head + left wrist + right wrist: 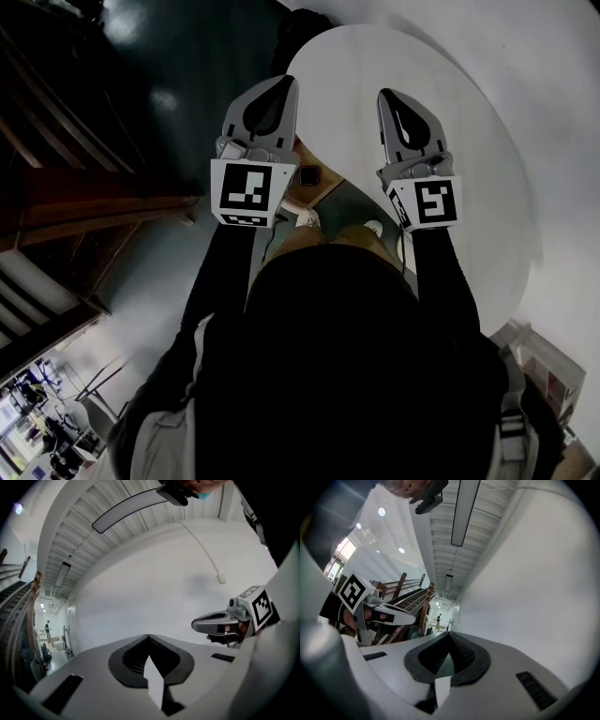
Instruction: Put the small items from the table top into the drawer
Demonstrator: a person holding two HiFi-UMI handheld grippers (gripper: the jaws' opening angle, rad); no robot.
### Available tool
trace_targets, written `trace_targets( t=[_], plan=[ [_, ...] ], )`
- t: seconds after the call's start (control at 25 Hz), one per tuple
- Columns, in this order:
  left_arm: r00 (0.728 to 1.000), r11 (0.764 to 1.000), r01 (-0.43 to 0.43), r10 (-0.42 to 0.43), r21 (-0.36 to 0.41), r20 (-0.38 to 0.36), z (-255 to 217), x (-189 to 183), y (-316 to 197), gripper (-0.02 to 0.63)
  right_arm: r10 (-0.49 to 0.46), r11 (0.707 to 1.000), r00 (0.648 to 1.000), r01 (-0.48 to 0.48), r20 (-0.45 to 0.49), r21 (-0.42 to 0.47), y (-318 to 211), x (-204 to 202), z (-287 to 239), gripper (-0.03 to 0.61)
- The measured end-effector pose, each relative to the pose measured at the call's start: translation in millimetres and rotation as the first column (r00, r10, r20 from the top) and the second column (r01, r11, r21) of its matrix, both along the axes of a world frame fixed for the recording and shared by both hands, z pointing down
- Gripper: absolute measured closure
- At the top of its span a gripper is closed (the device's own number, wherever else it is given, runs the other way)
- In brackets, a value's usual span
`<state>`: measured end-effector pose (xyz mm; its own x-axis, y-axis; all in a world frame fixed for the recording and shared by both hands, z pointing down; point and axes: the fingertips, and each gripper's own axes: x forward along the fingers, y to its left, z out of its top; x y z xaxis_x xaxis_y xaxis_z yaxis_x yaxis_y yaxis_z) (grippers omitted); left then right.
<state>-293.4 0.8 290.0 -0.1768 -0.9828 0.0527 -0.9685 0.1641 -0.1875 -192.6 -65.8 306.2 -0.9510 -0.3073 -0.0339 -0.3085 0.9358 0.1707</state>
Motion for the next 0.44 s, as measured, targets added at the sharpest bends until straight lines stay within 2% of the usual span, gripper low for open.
trace_targets(
  t=[0.44],
  plan=[
    [1.0,1.0,-0.022,0.022,-0.005,-0.013,2.2,1.6,3.2,0.598,0.015,1.0,1.0,-0.015,-0.007,0.001,0.9,-0.6,-0.9,0.552]
  ],
)
